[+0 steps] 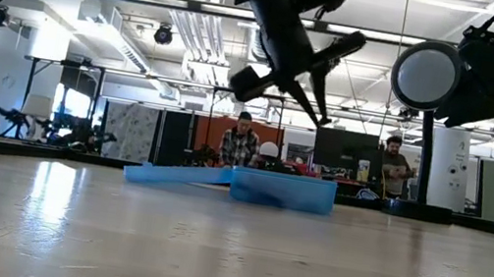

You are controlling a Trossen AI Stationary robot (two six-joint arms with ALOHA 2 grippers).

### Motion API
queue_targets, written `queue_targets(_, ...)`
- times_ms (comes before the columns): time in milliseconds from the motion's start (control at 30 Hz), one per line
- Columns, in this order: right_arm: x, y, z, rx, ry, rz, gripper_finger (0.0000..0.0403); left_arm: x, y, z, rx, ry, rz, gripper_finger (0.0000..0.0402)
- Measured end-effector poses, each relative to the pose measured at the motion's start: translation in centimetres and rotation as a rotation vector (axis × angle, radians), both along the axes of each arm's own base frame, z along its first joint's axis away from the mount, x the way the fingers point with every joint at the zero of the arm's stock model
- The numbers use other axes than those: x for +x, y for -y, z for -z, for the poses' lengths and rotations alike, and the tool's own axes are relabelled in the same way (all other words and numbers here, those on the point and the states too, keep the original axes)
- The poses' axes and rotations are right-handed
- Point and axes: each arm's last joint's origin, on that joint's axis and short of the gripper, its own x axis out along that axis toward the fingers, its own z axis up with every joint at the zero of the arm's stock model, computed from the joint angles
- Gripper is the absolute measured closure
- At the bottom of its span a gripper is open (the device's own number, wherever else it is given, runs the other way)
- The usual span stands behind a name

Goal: Pick & place school supplies into a supply box
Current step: Put the black pen into the blue box, then return to Home Position

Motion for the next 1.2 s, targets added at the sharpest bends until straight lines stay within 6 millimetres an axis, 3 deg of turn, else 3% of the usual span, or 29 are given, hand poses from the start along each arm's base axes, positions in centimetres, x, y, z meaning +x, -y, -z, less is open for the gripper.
queue_targets(267, 0.0, 0.0, 0.0, -0.001, -0.001, 0.001, 0.0177, -0.8, -5.0, 0.9, -0.006, -0.020, -0.090, 0.0395)
queue_targets(533, 0.0, 0.0, 0.0, -0.003, -0.001, 0.003, 0.0177, -1.6, -7.5, 3.9, -0.030, -0.070, -0.126, 0.0395)
queue_targets(900, 0.0, 0.0, 0.0, -0.004, -0.003, 0.004, 0.0177, -1.4, -5.6, 6.5, -0.117, -0.047, -0.069, 0.0393)
queue_targets(1200, 0.0, 0.0, 0.0, -0.004, -0.003, 0.004, 0.0177, -1.5, -5.2, 7.2, -0.119, -0.052, -0.065, 0.0316)
